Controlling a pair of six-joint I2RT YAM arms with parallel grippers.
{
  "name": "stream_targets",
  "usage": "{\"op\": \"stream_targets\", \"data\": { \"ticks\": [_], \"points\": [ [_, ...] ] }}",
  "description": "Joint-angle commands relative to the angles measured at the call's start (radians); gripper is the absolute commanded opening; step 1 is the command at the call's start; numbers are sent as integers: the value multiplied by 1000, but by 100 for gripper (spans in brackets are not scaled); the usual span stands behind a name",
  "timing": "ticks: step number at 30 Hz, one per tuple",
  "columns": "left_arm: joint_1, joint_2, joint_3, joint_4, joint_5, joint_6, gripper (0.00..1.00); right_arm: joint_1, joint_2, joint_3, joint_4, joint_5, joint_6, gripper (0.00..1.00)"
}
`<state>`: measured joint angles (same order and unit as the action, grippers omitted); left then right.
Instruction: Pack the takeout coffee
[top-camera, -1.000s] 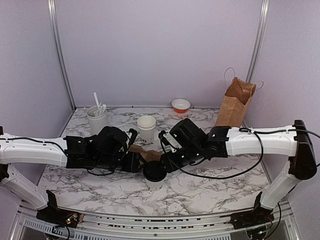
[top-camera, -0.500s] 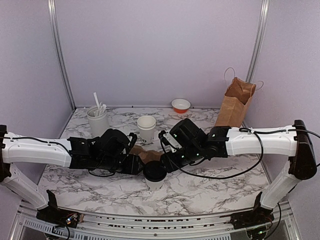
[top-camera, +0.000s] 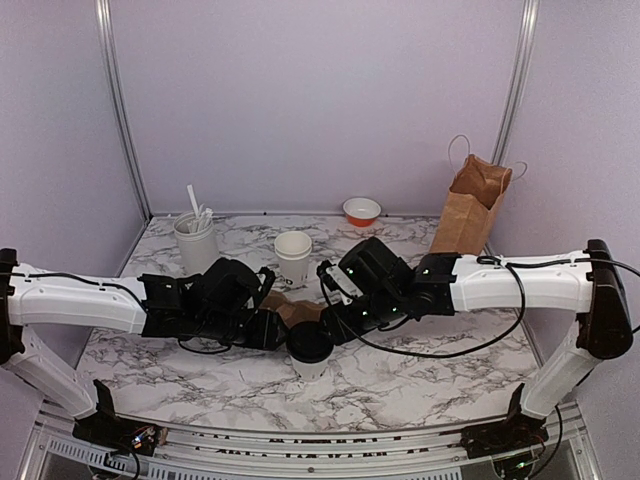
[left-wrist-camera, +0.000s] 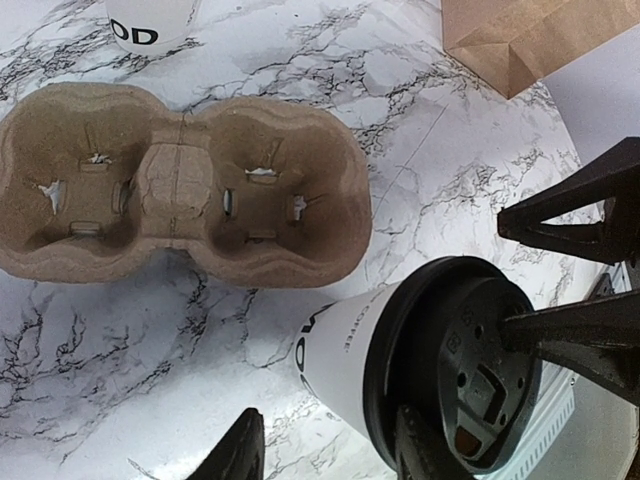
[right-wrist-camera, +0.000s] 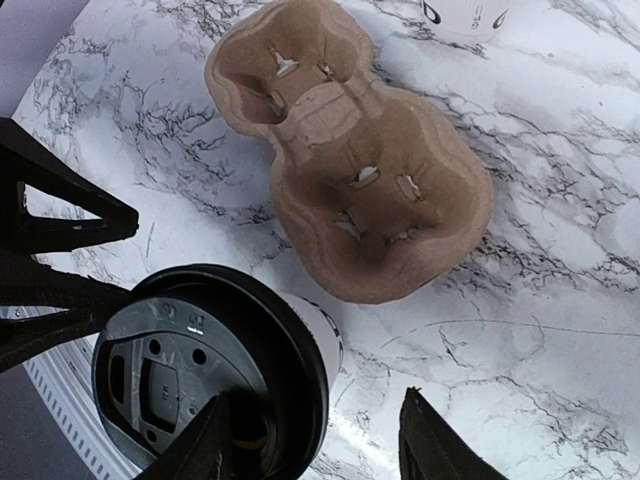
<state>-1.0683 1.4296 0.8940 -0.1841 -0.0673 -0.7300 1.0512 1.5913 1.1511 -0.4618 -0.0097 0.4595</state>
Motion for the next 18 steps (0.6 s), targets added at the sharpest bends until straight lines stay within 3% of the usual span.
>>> {"op": "stream_targets", "data": {
  "ticks": [1,18],
  "points": [
    [1,29,-21,-3,18,4,45,10,42,-2,-3,-12,-6,54],
    [1,67,8,-61,22,32,44,10,37,-10,0,-1,-5,54]
  ]
}}
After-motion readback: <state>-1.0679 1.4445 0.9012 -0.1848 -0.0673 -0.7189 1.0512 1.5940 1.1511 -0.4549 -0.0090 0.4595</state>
